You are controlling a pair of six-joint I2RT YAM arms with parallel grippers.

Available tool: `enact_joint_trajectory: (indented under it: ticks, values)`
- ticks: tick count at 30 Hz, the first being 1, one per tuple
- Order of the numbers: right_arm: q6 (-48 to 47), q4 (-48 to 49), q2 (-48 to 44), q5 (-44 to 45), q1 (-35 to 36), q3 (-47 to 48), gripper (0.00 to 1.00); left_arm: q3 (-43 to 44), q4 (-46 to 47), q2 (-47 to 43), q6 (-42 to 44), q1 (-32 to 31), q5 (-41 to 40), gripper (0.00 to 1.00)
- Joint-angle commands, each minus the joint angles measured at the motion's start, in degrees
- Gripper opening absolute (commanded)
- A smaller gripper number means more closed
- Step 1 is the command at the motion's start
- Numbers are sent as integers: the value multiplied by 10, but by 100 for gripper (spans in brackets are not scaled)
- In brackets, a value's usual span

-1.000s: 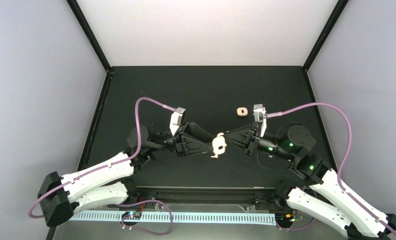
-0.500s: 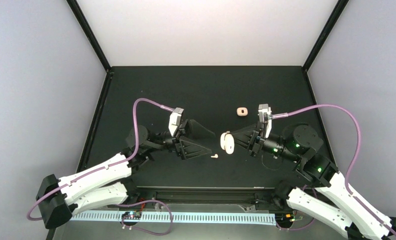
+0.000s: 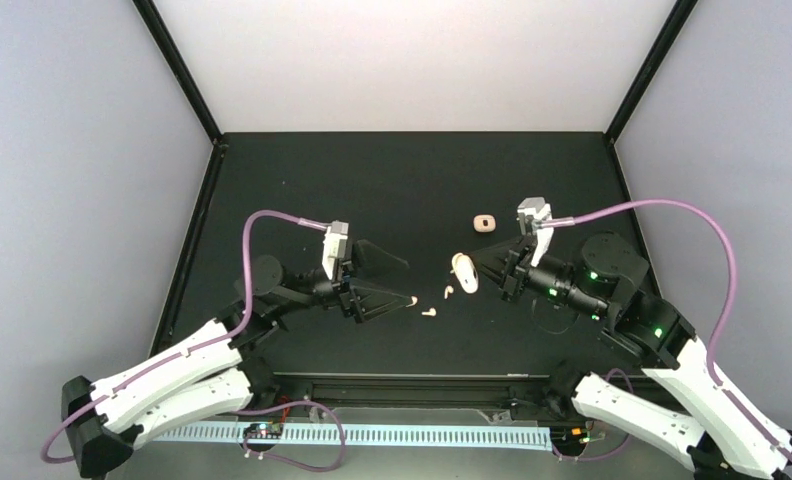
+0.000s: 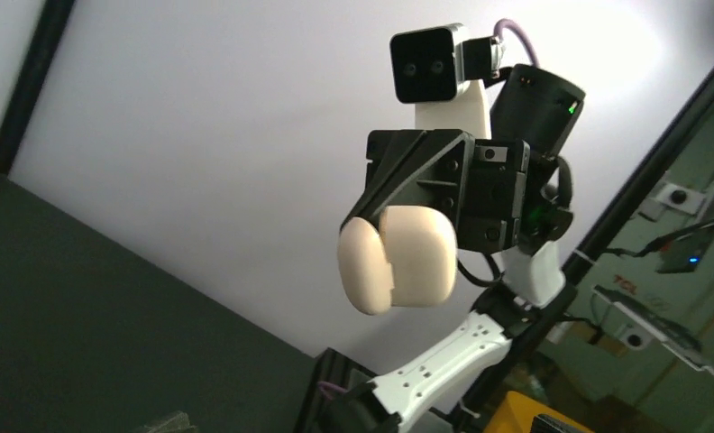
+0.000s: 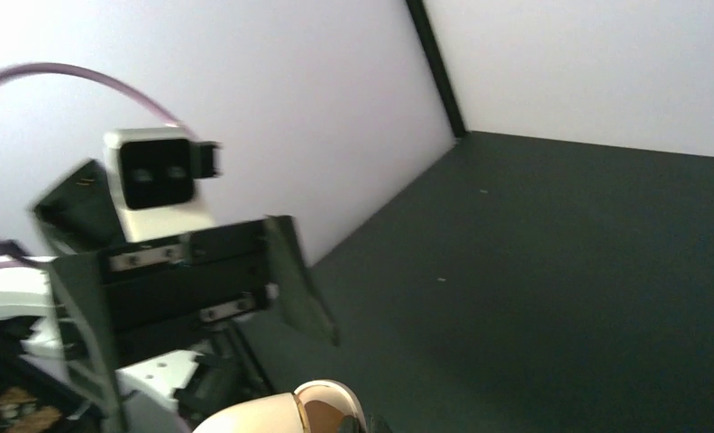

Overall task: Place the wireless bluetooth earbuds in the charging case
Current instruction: Open the charging case.

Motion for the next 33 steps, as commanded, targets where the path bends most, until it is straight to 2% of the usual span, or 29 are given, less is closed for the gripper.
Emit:
enact_joint_trajectory:
  ticks: [1,8,13,17,24,33]
  values:
    - [-78,-119,40,105,1,39,1,25,-113,-40,87,6,-70,99]
    - [-135,-184,87,199,1,75,1,90,-167,-16,133,7,-100,99]
    - [-162,-203,107,246,1,89,1,190,-237,84,80,8,-80,99]
    - [-167,-191,106,236,1,80,1,241,-271,156,65,8,-17,99]
    - [-175,-207,106,225,1,85,1,268,-282,197,100,14,49,98]
    - [-191,-231,103,201,1,97,1,366,-357,324,131,25,210,92]
